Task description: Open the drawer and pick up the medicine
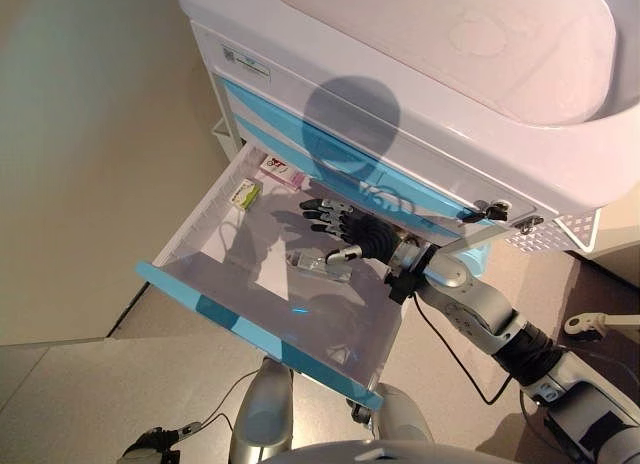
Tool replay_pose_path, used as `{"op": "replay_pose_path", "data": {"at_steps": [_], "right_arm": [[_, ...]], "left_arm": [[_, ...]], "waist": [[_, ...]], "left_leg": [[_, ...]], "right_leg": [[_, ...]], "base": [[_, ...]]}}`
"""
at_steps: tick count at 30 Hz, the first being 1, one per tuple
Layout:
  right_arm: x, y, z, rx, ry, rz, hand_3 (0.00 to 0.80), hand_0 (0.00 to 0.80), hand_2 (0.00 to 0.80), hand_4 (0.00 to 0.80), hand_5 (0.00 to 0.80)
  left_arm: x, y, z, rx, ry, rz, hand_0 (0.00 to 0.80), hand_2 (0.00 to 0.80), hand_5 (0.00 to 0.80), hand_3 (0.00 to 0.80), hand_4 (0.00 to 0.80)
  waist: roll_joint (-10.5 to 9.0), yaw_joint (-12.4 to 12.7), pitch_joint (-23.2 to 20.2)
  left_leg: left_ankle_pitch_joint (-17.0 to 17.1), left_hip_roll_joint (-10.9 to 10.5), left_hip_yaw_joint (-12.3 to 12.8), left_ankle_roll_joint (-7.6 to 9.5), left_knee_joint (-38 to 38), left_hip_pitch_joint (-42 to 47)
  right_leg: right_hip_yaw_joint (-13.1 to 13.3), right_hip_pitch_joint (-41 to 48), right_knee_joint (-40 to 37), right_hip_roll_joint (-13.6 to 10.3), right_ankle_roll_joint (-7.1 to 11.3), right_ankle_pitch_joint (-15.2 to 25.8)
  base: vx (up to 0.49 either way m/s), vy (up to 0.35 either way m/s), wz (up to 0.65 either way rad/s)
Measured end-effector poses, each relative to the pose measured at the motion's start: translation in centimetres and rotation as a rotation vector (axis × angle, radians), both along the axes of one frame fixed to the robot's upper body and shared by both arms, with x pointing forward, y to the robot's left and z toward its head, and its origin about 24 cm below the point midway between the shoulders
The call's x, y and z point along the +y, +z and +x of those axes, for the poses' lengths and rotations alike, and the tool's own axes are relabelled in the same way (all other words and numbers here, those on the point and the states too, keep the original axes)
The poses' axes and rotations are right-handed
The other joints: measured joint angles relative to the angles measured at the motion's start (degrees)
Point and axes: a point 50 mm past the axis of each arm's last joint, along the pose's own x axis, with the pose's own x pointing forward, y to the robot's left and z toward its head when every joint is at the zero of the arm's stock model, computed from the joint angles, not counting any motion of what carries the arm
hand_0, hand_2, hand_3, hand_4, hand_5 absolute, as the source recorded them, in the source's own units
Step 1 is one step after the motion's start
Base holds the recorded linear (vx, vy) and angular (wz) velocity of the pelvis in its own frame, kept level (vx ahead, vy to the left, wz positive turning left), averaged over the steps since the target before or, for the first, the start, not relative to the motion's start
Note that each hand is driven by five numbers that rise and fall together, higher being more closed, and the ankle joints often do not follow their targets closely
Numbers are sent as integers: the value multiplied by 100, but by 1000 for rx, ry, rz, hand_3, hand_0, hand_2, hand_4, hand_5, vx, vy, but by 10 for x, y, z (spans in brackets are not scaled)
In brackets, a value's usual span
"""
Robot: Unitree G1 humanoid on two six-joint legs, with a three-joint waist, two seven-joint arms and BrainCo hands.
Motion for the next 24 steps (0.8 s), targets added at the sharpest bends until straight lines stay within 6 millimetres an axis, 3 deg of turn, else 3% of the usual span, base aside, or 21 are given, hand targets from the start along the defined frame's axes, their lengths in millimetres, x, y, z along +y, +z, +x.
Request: {"op": "replay_pose_path", "data": {"at_steps": [3,11,17,24], "right_arm": [[-6,-35,-4,3,-133,-129,0,0,0,0,0],[-5,-87,-1,26,-214,-409,0,0,0,0,0],[-3,-103,8,14,-236,-542,0,0,0,0,0],[5,-96,18,-90,-241,-626,0,0,0,0,0]], "left_arm": [[-2,0,8,-9,-5,6,0,0,0,0,0],[-14,-2,18,-12,-29,8,0,0,0,0,0],[-15,-2,22,-15,-47,13,0,0,0,0,0],[-15,-1,25,-31,-56,28,0,0,0,0,0]], "waist": [[23,0,16],[149,30,99],[216,36,140],[363,59,229]], "left_leg": [[0,-57,-97,1,1,-19],[24,-142,-242,26,54,-227],[34,-140,-258,18,41,-224],[69,-145,-304,8,14,-245]], "right_leg": [[-40,-4,95,-48,19,-93],[-112,-153,198,-105,46,-149],[-120,-153,210,-102,40,-156],[-136,-189,256,-107,29,-186]], "base": [[-4,-1,16],[3,7,11],[0,0,0],[0,5,1]]}}
